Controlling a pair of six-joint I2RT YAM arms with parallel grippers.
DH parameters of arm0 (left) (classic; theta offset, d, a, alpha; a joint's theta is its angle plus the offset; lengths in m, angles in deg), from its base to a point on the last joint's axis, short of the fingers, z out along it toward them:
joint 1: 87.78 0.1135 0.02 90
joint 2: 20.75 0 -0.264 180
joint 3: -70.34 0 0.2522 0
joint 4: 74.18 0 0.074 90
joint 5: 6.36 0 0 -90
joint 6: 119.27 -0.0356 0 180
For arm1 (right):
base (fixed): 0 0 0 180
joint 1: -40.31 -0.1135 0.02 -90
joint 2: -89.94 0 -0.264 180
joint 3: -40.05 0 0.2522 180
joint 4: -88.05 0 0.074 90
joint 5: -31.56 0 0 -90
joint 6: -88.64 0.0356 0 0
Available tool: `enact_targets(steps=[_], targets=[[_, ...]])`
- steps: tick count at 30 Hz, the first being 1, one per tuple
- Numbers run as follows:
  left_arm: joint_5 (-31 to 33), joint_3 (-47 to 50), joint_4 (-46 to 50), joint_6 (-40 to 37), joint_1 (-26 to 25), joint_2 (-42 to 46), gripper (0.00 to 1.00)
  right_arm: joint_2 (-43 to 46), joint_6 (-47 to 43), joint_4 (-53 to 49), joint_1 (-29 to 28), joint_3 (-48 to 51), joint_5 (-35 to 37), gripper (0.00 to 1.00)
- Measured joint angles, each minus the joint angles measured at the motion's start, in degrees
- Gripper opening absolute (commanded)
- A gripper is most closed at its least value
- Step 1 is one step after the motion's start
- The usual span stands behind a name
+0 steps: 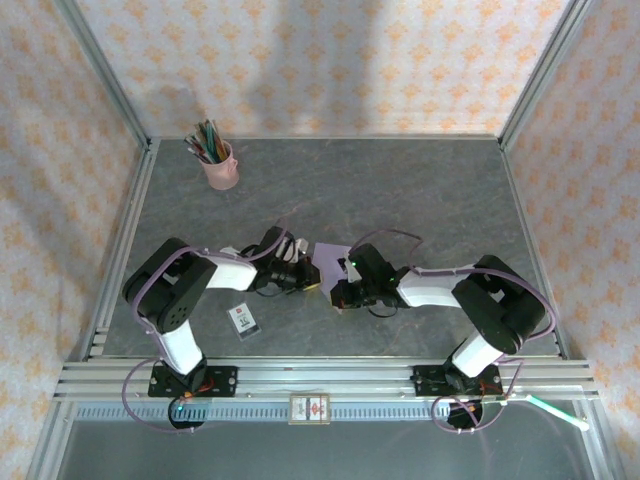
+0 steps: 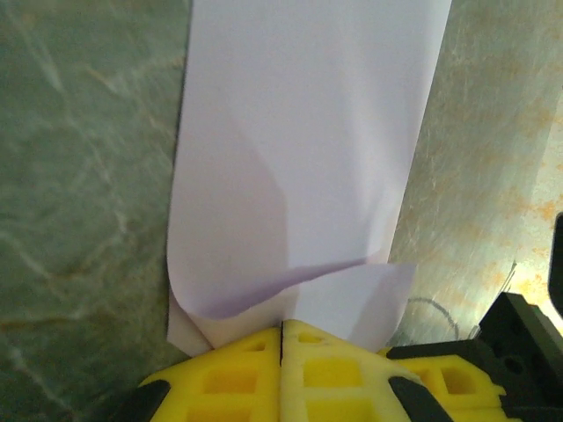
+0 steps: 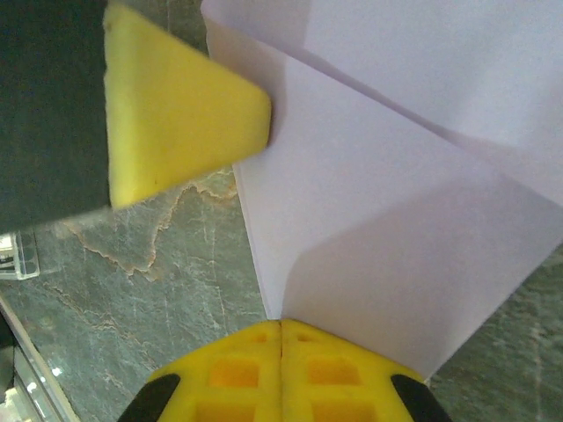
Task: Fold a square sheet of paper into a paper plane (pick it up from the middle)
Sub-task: Third fold the triangle at the center of the table.
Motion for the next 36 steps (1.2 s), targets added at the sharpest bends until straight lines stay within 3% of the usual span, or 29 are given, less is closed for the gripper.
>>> enact_targets(steps=[12,18,22,28,31,36], targets=[[-0.1,-3.7,2.5,-2.9,6.1,-2.2,0.10,0.0,-0.4,0.0,0.1,0.0,-0.1,0.00],[0.6,-4.1,2.8,-4.3,10.0,-1.9,0.14,0.1,-1.1,-0.2,0.1,-0.1,-0.1,0.00],[2.9,-3.3,4.2,-5.6,11.4,2.8,0.20,0.9,-2.3,-0.8,0.2,0.0,-0.5,0.00],[4.8,3.6,3.8,-5.1,8.5,17.8,0.30,5.5,-2.6,-4.7,0.2,0.1,-1.3,0.09],[6.2,6.7,3.1,-4.0,5.5,21.2,0.36,8.4,-2.1,-4.4,0.5,-1.3,-1.6,0.11],[7.7,9.2,2.8,-2.8,3.7,21.2,0.43,7.8,-0.9,-3.3,1.8,-5.0,0.6,0.04]])
